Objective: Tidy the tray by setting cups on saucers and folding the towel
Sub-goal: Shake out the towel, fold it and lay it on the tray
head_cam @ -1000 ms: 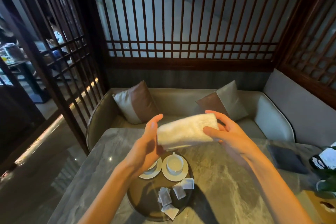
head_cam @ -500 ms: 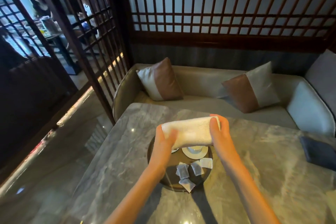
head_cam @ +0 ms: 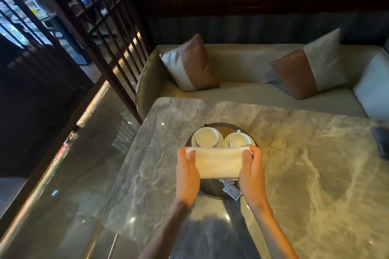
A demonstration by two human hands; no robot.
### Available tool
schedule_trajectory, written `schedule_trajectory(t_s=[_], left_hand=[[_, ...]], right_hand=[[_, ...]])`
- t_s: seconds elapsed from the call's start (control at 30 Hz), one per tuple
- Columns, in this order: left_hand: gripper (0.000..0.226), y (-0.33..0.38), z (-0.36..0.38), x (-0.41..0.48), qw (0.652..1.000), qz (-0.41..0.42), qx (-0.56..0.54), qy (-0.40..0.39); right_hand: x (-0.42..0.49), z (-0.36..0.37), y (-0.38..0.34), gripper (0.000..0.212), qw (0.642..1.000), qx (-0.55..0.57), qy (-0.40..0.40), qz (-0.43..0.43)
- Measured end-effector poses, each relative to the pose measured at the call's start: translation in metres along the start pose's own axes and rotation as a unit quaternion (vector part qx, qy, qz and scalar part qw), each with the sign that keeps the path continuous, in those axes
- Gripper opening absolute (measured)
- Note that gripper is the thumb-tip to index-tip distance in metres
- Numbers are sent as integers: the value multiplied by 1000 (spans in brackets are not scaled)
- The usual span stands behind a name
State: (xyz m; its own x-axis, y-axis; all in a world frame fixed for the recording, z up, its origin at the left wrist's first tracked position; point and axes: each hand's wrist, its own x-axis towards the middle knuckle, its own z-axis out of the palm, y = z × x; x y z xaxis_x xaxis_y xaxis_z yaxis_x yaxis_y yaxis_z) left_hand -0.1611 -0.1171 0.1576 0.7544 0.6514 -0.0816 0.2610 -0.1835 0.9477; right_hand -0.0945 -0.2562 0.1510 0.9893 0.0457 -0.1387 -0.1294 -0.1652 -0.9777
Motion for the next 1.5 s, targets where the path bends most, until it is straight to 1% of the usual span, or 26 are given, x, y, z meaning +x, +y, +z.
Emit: schedule_trajectory(t_s=[0.07, 0.17, 0.2, 0.3, 0.37, 0.47, 0.5, 0.57, 0.63, 0.73, 0.8, 0.93, 1.07, 1.13, 1.23, 1.33, 1.4, 1.47, 1.5], left_hand=[[19, -21, -4, 14, 1000, -14, 7, 4], [24, -57, -11, 41, 999, -23, 26, -3], [25, -72, -13, 51, 999, -32, 38, -16], [30, -115, -13, 79, 987, -105, 88, -82], [26, -141, -9, 96, 975, -129, 131, -129], [21, -172, -3, 115, 957, -153, 174, -177], [20, -178, 0, 120, 955, -161, 171, -180], [21, -184, 4, 127, 953, -173, 169, -182], [22, -186, 8, 134, 950, -168, 173, -199], [39, -186, 8, 137, 937, -137, 206, -247], [40, -189, 7, 137, 925, -129, 233, -269], [39, -198, 8, 136, 920, -154, 251, -260], [38, -204, 11, 135, 925, -177, 231, -244], [35, -206, 11, 133, 931, -156, 235, -230], [33, -208, 12, 128, 935, -99, 262, -218], [39, -205, 18, 123, 942, -112, 254, -189], [47, -203, 24, 122, 933, -111, 298, -169], [53, -201, 27, 119, 908, -84, 376, -163], [52, -201, 27, 117, 897, -58, 407, -160]], right_hand=[[1, 17, 14, 16, 1000, -7, 23, 6], [8, 48, 43, 27, 998, -19, 30, 44], [10, 59, 55, 28, 998, -28, 25, 56], [21, 83, 96, 12, 993, -71, 33, 85], [31, 96, 121, 11, 986, -103, 51, 117], [41, 111, 149, 9, 976, -133, 47, 168], [44, 115, 156, 11, 971, -144, 45, 183], [48, 119, 167, 24, 964, -157, 39, 209], [54, 118, 174, 35, 962, -164, 33, 213], [59, 114, 181, 44, 957, -186, 19, 222], [58, 114, 183, 47, 954, -202, 5, 221], [56, 111, 184, 48, 951, -227, -3, 208], [55, 107, 184, 48, 950, -249, 9, 186], [55, 106, 184, 47, 945, -275, -1, 175], [56, 106, 184, 50, 932, -327, -22, 151], [58, 106, 181, 62, 926, -350, -33, 137], [59, 102, 181, 65, 928, -352, -42, 115], [59, 96, 181, 59, 928, -359, -48, 91], [58, 94, 182, 56, 922, -377, -48, 69]])
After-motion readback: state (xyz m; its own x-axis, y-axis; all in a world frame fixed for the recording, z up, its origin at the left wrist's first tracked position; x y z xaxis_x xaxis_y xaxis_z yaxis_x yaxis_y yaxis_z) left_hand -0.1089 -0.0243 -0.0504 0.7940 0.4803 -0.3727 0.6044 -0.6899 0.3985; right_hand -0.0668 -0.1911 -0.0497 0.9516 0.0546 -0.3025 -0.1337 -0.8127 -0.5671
